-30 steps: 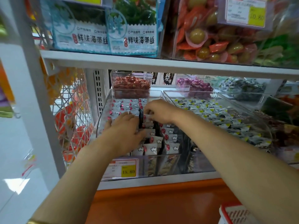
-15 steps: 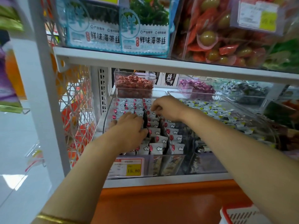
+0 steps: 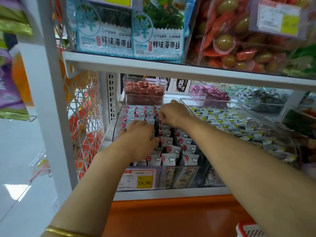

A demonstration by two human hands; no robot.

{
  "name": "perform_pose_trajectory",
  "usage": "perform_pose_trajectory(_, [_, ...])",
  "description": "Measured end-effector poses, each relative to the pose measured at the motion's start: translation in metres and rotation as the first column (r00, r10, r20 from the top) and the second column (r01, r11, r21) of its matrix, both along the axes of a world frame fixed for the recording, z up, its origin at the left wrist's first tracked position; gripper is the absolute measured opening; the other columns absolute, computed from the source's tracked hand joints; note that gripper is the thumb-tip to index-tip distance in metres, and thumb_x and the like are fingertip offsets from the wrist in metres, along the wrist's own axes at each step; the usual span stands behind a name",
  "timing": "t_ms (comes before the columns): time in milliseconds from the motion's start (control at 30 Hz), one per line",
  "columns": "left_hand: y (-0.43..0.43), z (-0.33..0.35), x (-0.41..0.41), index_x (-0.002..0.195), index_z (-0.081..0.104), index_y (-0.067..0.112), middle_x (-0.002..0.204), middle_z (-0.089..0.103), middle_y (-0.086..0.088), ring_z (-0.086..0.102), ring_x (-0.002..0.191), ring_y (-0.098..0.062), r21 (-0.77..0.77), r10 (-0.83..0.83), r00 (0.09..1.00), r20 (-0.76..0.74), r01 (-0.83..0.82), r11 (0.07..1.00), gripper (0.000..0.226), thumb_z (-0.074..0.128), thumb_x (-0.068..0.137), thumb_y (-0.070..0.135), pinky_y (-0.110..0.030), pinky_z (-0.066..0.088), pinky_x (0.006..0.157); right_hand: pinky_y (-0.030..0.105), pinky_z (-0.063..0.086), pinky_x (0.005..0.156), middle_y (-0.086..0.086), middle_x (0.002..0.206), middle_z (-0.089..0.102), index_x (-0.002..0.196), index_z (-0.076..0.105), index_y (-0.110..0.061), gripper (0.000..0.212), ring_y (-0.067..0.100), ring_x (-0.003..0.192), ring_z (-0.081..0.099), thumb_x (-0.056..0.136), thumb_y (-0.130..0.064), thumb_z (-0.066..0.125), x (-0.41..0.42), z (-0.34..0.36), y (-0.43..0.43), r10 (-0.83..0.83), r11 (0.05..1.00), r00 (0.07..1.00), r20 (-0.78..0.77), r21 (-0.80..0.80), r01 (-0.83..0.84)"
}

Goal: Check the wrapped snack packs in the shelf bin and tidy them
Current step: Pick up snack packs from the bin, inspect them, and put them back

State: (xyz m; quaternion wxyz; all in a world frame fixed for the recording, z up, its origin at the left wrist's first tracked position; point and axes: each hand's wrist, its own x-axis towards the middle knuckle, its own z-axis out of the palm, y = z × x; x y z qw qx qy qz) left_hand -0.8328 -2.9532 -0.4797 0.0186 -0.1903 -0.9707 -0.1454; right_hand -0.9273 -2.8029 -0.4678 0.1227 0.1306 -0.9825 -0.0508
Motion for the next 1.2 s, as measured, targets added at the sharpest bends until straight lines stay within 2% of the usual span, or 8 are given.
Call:
perform_pose_trajectory(100, [-0.001,0.001,-0.002,0.130,0.045,0.012,0.138,0.040,-0.008,0.030,0.131,-0.025,0.015,0.013,1.000,0.004,-0.014,1.000,0.042,0.040,0.096,0.035,-0.047,0.025,0.110,0.034,0.044,0.079,0.009,0.102,0.064,0.080,0.056,-0.018,0.011,0.023,0.095,0.055,0.088,-0.012,0.059,0.011,0.013,0.005,0.019,0.970,1.000,0.017,-0.242,-0.014])
perform_pose_trajectory(233, [-0.002,0.004,-0.002,0.132,0.045,0.011,0.141,0.040,-0.009,0.033,0.131,-0.028,0.119,0.073,0.997,-0.025,-0.070,0.990,0.039,0.041,0.096,0.025,-0.047,0.028,0.109,0.033,0.044,0.070,0.007,0.092,0.060,0.082,0.054,-0.011,0.010,0.018,0.078,0.054,0.092,-0.011,0.054,0.046,0.022,0.017,-0.064,0.857,0.979,-0.192,-0.514,-0.045])
perform_pose_trajectory(400, [0.002,0.005,0.003,0.137,0.043,0.013,0.140,0.044,-0.011,0.042,0.125,-0.031,0.335,0.210,0.968,-0.134,-0.155,0.929,0.042,0.043,0.096,0.018,-0.040,0.037,0.104,0.022,0.044,0.057,0.005,0.081,0.058,0.084,0.049,-0.010,0.011,0.022,0.066,0.056,0.093,-0.006,0.053,0.105,0.015,0.034,-0.228,0.558,0.881,-0.415,-0.797,-0.232])
perform_pose_trajectory(567, [0.013,0.007,0.019,0.134,0.047,0.012,0.127,0.056,-0.004,0.052,0.095,-0.012,0.634,0.088,0.996,-0.010,-0.062,0.771,0.039,0.046,0.097,0.023,-0.021,0.041,0.073,0.026,0.050,0.049,0.000,0.079,0.058,0.087,0.050,-0.014,0.008,0.006,0.046,0.056,0.094,-0.012,0.053,0.146,0.001,0.054,-0.282,0.252,0.927,-0.249,-0.951,-0.179])
perform_pose_trajectory(767, [0.024,0.008,0.030,0.098,0.066,0.022,0.085,0.063,-0.001,0.052,0.067,-0.008,0.758,-0.049,0.990,0.134,-0.070,0.648,0.019,0.048,0.096,0.026,-0.009,0.042,0.049,0.019,0.051,0.049,-0.012,0.062,0.067,0.085,0.056,-0.007,0.011,0.005,0.054,0.060,0.094,-0.004,0.051,0.156,-0.013,0.057,-0.094,-0.190,0.991,-0.093,-0.976,-0.110])
perform_pose_trajectory(933, [0.027,0.004,0.028,0.090,0.066,0.016,0.087,0.066,-0.009,0.062,0.080,-0.016,0.878,-0.095,0.968,0.234,-0.168,0.449,0.018,0.053,0.092,0.028,-0.018,0.050,0.057,0.020,0.053,0.054,-0.004,0.068,0.070,0.083,0.063,-0.005,0.012,0.011,0.061,0.064,0.090,-0.002,0.054,0.159,-0.012,0.064,0.104,-0.495,0.991,-0.078,-0.869,-0.016])
perform_pose_trajectory(1100, [0.029,0.005,0.030,0.072,0.056,0.009,0.053,0.058,0.001,0.058,0.051,-0.008,0.935,-0.260,0.898,0.355,-0.337,0.114,0.020,0.057,0.089,0.019,-0.017,0.051,0.050,0.020,0.053,0.052,0.002,0.067,0.067,0.088,0.064,-0.005,0.013,0.012,0.061,0.066,0.083,0.005,0.056,0.160,-0.013,0.068,0.194,-0.560,0.981,-0.012,-0.822,0.100])
perform_pose_trajectory(1200, [0.030,0.005,0.029,0.075,0.056,0.007,0.054,0.056,0.000,0.057,0.050,-0.006,0.923,-0.340,0.872,0.352,-0.384,-0.031,0.014,0.055,0.089,0.009,-0.015,0.051,0.050,0.019,0.053,0.051,0.005,0.065,0.068,0.090,0.063,-0.002,0.015,0.013,0.059,0.067,0.083,0.008,0.054,0.160,-0.012,0.068,0.195,-0.650,0.981,-0.003,-0.750,0.127])
